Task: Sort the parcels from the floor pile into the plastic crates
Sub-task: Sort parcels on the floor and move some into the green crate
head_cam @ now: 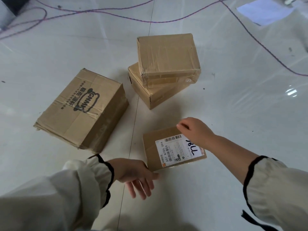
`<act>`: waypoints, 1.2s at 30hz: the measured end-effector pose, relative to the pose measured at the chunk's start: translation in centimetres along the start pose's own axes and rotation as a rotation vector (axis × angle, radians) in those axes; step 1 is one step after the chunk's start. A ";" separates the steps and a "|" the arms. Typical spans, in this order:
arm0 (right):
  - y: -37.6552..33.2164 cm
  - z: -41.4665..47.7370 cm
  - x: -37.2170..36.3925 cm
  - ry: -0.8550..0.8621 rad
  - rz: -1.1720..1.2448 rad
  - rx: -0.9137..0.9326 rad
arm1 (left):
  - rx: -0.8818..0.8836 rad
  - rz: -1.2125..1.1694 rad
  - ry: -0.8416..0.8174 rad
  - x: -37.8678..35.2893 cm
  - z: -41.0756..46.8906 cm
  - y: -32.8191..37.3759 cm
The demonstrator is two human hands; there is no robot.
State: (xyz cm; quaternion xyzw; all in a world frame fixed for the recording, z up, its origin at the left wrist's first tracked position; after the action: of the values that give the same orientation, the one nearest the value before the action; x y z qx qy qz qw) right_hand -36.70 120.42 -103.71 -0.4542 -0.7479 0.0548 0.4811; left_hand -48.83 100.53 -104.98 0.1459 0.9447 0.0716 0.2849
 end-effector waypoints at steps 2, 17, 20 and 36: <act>0.9 -0.7 0.3 0.021 -0.004 -0.053 | -0.088 -0.053 0.087 1.2 -0.8 0.0; -1.6 -3.3 -2.2 -0.551 0.398 -0.165 | -0.559 -0.286 0.685 5.8 -4.3 3.7; -0.5 -3.3 -1.5 -0.509 0.497 -0.240 | -0.580 -0.302 0.709 5.7 -4.0 3.1; 1.1 -2.3 -3.5 -0.276 1.184 -0.136 | -0.864 -0.326 0.679 4.2 -0.8 2.9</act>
State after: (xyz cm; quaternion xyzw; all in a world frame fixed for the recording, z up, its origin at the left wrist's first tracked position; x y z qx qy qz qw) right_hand -33.86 117.70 -105.36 -0.8111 -0.4257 0.3232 0.2375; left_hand -51.96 104.56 -105.90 -0.1624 0.8786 0.4492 0.0064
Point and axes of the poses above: each hand's wrist, its own z-axis towards the middle knuckle, its own x-axis out of the back of the hand, y = z × x, the point moved 1 cm from there along z, towards the middle knuckle, and after that the axes turned 15 degrees about -y, right-handed, at the moved point
